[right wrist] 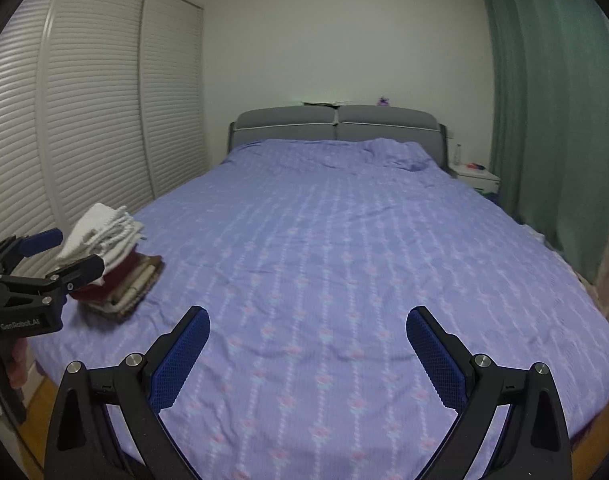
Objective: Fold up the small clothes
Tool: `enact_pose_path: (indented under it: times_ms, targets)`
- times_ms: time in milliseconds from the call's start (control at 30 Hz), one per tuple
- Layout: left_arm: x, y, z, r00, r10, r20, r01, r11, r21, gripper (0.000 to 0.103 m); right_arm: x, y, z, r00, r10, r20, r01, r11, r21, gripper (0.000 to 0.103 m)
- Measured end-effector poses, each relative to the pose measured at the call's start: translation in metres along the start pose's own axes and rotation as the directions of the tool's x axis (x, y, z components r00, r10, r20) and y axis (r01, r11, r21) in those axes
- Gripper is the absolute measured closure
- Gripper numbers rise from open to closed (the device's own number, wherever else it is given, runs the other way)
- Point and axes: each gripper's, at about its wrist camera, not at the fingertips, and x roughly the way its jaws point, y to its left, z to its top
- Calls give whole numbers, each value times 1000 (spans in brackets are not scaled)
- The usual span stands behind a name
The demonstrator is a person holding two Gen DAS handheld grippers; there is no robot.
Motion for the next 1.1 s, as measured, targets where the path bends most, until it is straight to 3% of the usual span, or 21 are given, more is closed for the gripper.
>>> enact_pose_path:
  times_ms: [233, 500, 1100]
  targets:
    - [-3, -31, -9, 1000, -5, 11, 5, 1000, -30, 0, -9, -43, -14, 1000, -28, -12, 29, 998, 64, 3]
    - [1, -55, -15, 999, -28, 18, 28, 999, -34, 0, -9, -66, -27, 998, -54, -21, 56, 993, 102, 3]
    - [2, -56, -16, 999, -41, 8, 41, 998, -51, 0, -3, -67, -32, 998, -41, -39, 45, 994, 100, 3]
